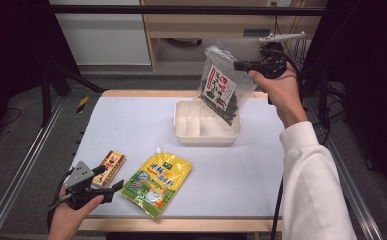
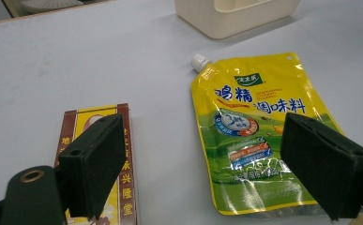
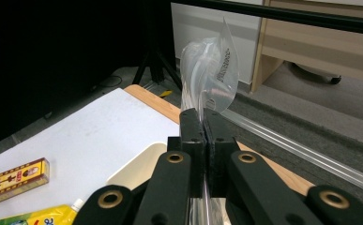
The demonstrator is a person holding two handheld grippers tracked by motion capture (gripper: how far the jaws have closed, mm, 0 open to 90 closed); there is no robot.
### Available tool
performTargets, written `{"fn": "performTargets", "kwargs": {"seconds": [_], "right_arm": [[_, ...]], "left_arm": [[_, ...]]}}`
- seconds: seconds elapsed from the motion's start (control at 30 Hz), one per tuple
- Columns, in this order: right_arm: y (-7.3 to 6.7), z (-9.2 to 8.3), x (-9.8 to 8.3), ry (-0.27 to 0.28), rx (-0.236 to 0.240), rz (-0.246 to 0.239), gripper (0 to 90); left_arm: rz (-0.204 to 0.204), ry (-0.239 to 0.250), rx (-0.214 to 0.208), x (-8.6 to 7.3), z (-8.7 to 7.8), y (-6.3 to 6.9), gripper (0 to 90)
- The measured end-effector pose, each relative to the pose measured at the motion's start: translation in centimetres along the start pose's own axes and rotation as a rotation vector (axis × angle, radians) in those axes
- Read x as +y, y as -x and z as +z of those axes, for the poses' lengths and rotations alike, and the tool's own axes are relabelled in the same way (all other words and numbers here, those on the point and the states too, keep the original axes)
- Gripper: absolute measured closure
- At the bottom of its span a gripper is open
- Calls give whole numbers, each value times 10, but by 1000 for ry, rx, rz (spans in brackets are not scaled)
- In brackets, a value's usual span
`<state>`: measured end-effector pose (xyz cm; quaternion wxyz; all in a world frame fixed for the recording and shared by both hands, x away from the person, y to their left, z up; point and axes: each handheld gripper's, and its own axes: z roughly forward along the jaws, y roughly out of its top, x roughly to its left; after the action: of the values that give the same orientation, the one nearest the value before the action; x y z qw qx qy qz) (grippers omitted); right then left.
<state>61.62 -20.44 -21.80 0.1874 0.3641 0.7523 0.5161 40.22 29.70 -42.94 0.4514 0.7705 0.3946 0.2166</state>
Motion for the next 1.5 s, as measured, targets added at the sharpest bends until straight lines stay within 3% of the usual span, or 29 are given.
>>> {"fn": "performTargets", "kwargs": {"seconds": [0.3, 0.87, 1.5], "right_arm": [[10, 9, -18, 19, 6, 7, 891], [25, 0, -42, 51, -39, 58, 891], [30, -11, -42, 68, -71, 63, 891]], "left_arm": [[-2, 1, 1, 0, 0, 0, 145], [-2, -7, -4, -1, 1, 1, 145], [-6, -8, -4, -1, 1, 0, 145]]}}
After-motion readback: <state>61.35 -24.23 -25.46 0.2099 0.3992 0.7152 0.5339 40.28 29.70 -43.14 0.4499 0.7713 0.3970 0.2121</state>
